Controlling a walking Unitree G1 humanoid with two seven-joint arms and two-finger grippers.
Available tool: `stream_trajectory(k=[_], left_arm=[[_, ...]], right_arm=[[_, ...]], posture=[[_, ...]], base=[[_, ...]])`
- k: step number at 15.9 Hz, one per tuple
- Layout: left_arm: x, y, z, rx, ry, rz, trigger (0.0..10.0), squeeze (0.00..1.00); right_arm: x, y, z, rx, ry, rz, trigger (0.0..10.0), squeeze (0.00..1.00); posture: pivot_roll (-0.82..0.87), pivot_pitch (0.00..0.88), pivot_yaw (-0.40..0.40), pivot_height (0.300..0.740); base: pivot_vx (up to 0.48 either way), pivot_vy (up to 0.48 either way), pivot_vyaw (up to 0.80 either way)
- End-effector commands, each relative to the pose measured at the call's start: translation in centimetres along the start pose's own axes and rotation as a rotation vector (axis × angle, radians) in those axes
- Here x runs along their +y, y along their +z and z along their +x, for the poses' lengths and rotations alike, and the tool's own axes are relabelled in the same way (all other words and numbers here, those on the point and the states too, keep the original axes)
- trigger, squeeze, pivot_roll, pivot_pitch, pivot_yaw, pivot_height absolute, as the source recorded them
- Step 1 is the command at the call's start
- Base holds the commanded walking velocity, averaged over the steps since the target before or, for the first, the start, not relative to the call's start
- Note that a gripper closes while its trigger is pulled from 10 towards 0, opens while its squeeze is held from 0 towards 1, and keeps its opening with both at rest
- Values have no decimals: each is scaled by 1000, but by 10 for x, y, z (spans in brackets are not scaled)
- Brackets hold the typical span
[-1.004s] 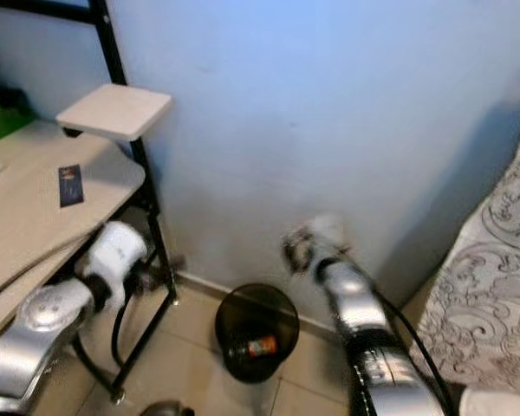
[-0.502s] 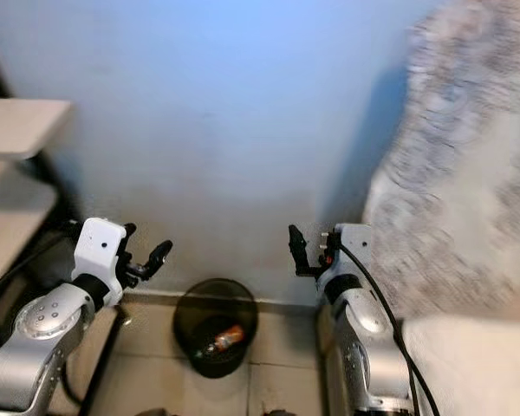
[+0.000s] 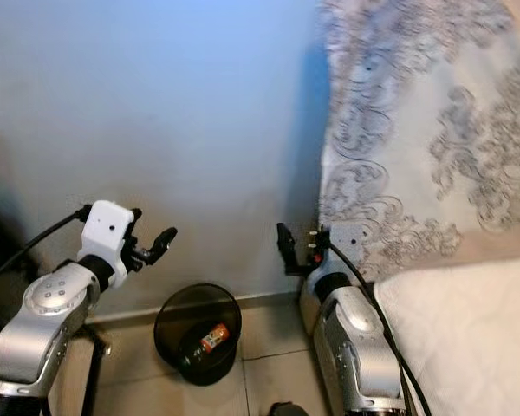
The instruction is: Clean up the room
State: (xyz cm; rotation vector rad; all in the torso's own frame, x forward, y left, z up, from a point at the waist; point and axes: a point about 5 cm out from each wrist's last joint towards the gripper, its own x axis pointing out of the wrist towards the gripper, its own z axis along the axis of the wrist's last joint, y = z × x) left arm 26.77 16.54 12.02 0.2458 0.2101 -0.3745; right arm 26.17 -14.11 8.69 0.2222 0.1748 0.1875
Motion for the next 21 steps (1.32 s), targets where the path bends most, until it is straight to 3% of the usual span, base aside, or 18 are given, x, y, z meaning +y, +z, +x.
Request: stream_trajectory(k=[1, 8, 21], left_arm=[[-2, -5, 1, 19, -14, 18, 10000, 0], [-3, -8, 1, 12, 5, -36, 10000, 0], [-9, -6, 7, 7, -27, -1, 10000, 0]], right_arm=[[-4, 2, 1, -12, -19, 5, 10000, 1000], [0, -2, -4, -7, 0, 67, 10000, 1000], [2, 4, 2, 4, 89, 63, 10000, 1000]], posture=[[46, 0, 46, 740], [50, 0, 39, 740], [67, 0, 24, 740]], base=[[0, 0, -769], [0, 0, -769], [0, 0, -767]])
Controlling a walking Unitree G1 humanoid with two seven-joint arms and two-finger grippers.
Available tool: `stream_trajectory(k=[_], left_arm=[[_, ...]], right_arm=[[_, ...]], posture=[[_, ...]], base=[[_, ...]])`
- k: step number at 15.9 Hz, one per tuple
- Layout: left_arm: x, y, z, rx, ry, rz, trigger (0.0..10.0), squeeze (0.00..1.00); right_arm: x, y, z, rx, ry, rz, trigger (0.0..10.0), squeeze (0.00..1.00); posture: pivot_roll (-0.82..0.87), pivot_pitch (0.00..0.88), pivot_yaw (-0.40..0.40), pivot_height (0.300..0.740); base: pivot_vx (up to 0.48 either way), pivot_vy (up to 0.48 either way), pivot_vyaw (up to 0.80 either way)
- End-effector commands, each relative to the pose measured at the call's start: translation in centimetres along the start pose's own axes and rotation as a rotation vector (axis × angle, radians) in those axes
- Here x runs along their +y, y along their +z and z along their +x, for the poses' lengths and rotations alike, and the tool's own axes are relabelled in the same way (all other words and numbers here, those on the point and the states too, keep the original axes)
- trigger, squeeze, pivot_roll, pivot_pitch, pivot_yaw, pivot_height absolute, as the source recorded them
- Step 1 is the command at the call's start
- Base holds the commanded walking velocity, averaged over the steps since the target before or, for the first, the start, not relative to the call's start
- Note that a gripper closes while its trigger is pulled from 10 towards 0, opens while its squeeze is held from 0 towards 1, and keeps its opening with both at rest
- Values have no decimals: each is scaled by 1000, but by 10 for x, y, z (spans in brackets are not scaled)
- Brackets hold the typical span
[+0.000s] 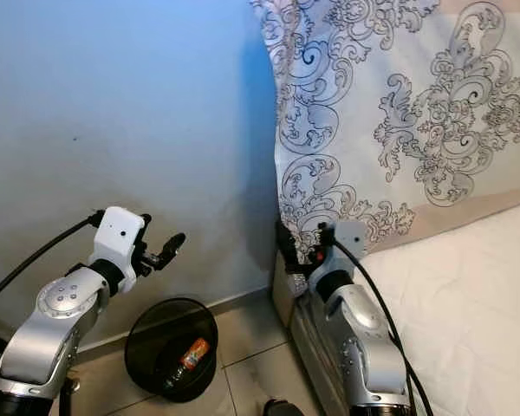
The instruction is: Clean up the room
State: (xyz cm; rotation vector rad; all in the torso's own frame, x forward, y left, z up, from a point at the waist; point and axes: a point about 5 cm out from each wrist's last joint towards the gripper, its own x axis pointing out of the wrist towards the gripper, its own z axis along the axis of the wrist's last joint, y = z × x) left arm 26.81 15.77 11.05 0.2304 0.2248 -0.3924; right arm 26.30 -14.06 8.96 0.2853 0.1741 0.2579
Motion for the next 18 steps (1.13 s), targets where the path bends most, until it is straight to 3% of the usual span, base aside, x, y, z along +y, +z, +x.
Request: stream_trajectory(k=[1, 3, 4, 6, 8, 10, 12, 13, 15, 17, 18], left_arm=[[0, 1, 2, -3, -8, 14, 10000, 0], [0, 3, 2, -8, -11, 9, 10000, 0], [0, 3, 1, -11, -11, 18, 10000, 0], [3, 3, 1, -10, -3, 14, 10000, 0], [5, 3, 1, -11, 4, 6, 10000, 0], [5, 2, 2, -12, 12, -7, 10000, 0], [5, 2, 2, -12, 9, -1, 10000, 0], [8, 5, 3, -16, 18, 8, 10000, 0], [11, 6, 3, -15, 23, 11, 10000, 0], [12, 4, 3, -9, 37, 0, 10000, 0], [12, 5, 3, -9, 41, -7, 10000, 0]], right_arm=[[2, 2, 2, 2, 15, 8, 10000, 1000], [2, 1, 2, 9, 23, 5, 10000, 973], [1, 2, 2, 10, 25, 6, 10000, 871], [2, 1, 3, 11, 28, 8, 10000, 757], [2, 2, 3, 10, 27, 7, 10000, 745], [-1, 5, 4, 4, 26, 5, 10000, 533], [-2, 5, 4, 4, 22, 7, 10000, 486], [-2, 6, 5, 5, 20, 14, 10000, 357], [-1, 4, 5, 8, 22, 14, 10000, 302], [-1, 2, 4, 17, 18, 26, 10000, 0], [-1, 2, 4, 15, 7, 35, 10000, 0]], posture=[[69, 0, 23, 740], [68, 0, 28, 740], [75, 0, 25, 740], [61, 0, 33, 740], [57, 0, 33, 740], [64, 0, 27, 740], [71, 0, 23, 740], [80, 0, 27, 740], [84, 0, 30, 740], [89, 0, 29, 740], [87, 0, 28, 740]], base=[[0, 0, -763], [0, 0, -763], [0, 0, -769], [0, 0, -763], [0, 0, -763], [0, 0, -766], [0, 0, -766], [0, 0, -769], [0, 0, -763], [0, 0, -766], [0, 0, -769]])
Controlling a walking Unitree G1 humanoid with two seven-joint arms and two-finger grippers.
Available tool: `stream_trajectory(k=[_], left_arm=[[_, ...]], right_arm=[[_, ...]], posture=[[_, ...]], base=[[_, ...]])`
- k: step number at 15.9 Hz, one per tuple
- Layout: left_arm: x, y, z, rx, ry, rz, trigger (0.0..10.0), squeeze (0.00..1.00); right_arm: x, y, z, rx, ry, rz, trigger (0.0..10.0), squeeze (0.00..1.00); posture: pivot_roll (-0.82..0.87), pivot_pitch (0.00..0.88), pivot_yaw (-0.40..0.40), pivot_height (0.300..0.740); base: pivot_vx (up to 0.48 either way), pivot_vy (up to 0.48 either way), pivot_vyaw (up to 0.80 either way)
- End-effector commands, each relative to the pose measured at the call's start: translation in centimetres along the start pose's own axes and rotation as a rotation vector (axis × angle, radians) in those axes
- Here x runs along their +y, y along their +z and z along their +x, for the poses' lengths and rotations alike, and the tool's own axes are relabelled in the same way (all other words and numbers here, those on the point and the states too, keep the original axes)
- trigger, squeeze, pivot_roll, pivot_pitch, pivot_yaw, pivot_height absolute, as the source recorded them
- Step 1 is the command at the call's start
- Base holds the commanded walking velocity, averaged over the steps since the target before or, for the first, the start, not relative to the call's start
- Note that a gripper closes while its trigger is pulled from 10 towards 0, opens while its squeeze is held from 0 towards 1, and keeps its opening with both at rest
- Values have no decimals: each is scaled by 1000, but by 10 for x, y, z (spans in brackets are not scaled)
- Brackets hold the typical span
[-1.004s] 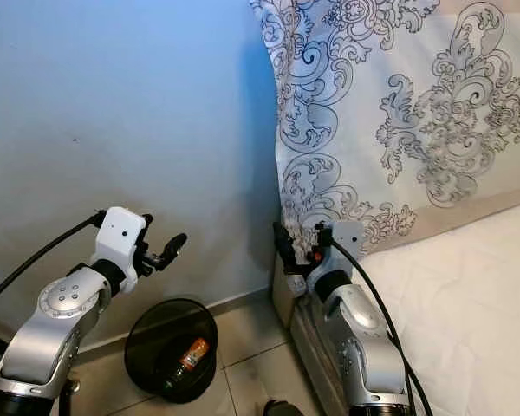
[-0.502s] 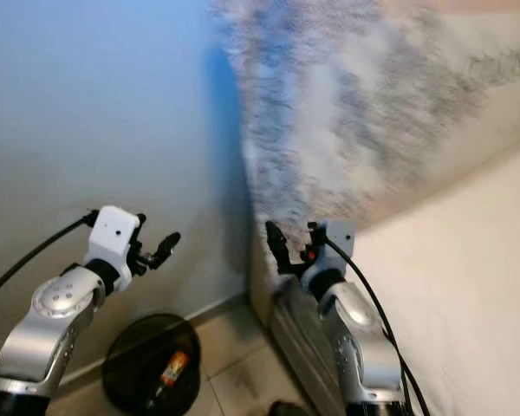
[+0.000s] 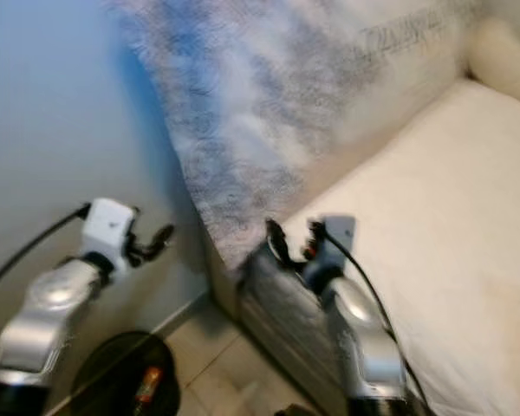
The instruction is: Clean up the room
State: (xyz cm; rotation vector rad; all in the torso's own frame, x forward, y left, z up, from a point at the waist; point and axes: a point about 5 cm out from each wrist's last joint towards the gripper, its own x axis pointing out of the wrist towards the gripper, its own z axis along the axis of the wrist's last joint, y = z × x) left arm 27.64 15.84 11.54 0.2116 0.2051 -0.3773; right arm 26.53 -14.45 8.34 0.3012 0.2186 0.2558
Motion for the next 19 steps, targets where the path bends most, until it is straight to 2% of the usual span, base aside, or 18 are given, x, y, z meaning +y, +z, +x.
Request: stream_trajectory(k=[1, 5, 7, 9, 14, 19], left_arm=[[8, -1, -3, 9, 28, 10, 10000, 0], [10, 0, 1, -11, 73, -53, 10000, 0], [7, 3, 2, -18, 56, -40, 10000, 0], [14, 5, 3, -25, 79, -17, 10000, 0], [16, 9, 5, -42, 97, 1, 10000, 0], [20, 11, 5, -50, 115, 9, 10000, 0]], right_arm=[[5, 6, 3, -30, 3, 15, 10000, 0], [9, 8, 4, -39, -4, 19, 10000, 0], [5, 11, 5, -47, -20, 23, 10000, 0], [7, 6, 6, -47, -56, 33, 10000, 0], [-1, 14, 7, -84, -108, 16, 10000, 0], [-2, 23, 10, -115, -143, -24, 10000, 0]], posture=[[71, 0, 31, 740], [58, 0, 32, 740], [76, 0, 21, 740], [70, 0, 29, 740], [79, 0, 19, 740], [84, 0, 18, 740]], base=[[0, 0, -769], [0, 0, -766], [0, 0, -763], [0, 0, -763], [0, 0, -764], [0, -296, -755]])
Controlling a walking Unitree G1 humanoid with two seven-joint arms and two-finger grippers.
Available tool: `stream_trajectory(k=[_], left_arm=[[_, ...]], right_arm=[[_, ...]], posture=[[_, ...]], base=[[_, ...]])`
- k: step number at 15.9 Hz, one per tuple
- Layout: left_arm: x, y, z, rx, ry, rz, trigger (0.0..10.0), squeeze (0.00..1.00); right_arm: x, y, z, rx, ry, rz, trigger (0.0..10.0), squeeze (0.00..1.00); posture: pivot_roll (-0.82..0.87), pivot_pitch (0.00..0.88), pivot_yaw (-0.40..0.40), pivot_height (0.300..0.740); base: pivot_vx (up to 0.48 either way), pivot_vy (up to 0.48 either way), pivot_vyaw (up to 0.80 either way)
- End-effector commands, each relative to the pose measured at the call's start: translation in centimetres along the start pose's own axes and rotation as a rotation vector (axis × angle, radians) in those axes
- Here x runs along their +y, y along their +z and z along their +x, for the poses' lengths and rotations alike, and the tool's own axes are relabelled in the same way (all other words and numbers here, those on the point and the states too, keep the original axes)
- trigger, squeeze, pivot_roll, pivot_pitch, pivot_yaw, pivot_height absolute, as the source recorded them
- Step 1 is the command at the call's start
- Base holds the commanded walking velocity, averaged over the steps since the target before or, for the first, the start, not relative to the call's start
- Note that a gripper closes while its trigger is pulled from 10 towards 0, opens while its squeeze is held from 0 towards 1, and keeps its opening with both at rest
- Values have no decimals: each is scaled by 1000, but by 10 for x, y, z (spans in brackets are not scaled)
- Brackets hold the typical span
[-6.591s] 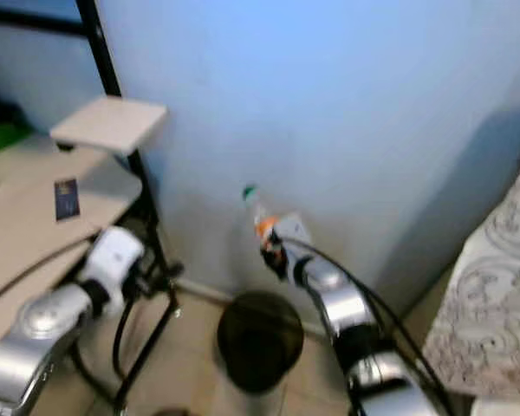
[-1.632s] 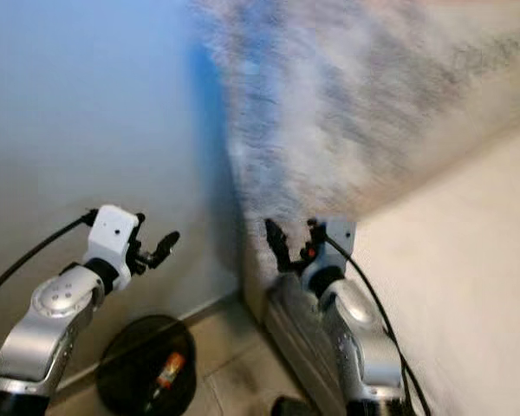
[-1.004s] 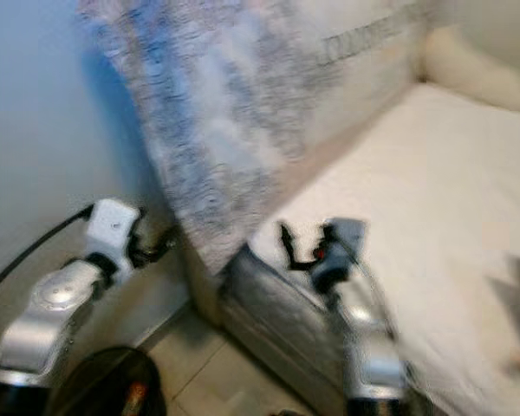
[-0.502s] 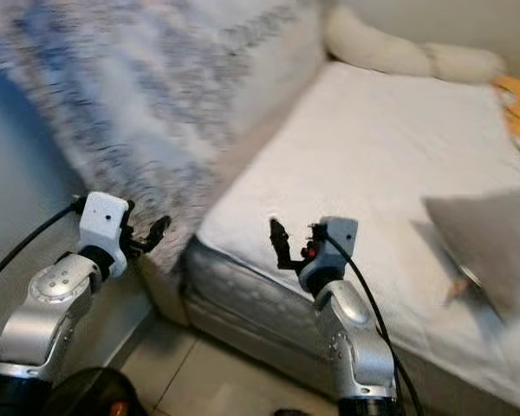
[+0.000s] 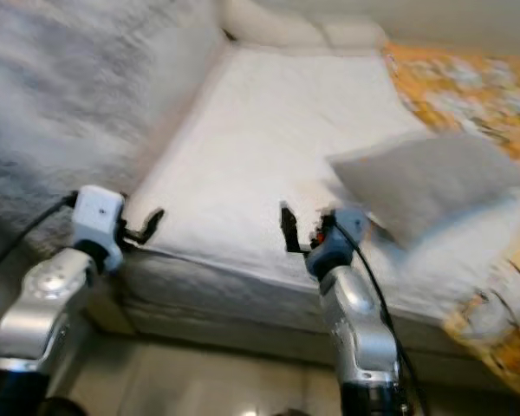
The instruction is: Clean up the room
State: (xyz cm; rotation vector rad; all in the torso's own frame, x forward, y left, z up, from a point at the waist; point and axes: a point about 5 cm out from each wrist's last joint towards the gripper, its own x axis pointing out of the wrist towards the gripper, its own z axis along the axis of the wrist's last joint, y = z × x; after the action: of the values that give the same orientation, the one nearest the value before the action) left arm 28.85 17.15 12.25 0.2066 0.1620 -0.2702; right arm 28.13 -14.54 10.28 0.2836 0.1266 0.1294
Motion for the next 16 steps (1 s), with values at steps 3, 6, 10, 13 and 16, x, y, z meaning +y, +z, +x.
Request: stream_trajectory(k=[3, 6, 10, 13, 16], left_arm=[[1, 5, 1, -23, 13, -7, 10000, 0], [4, 7, 3, -32, 34, -20, 10000, 0], [2, 12, 6, -76, 20, -29, 10000, 0], [0, 12, 7, -77, 12, -30, 10000, 0], [0, 11, 7, -79, 8, -34, 10000, 0]], right_arm=[[-6, 3, 0, -11, -45, -39, 10000, 0], [-11, 5, 1, -7, -68, -83, 10000, 0], [-14, 8, 6, 1, -88, -87, 10000, 0], [-16, 10, 7, -4, -91, -95, 10000, 0], [-17, 9, 7, -5, -97, -108, 10000, 0]], posture=[[83, 0, 19, 740], [80, 0, 21, 740], [76, 0, 18, 740], [73, 0, 18, 740], [74, 0, 16, 740]], base=[[0, -86, -148], [0, 0, 0], [64, 0, -336], [288, 0, -729], [322, 0, -138]])
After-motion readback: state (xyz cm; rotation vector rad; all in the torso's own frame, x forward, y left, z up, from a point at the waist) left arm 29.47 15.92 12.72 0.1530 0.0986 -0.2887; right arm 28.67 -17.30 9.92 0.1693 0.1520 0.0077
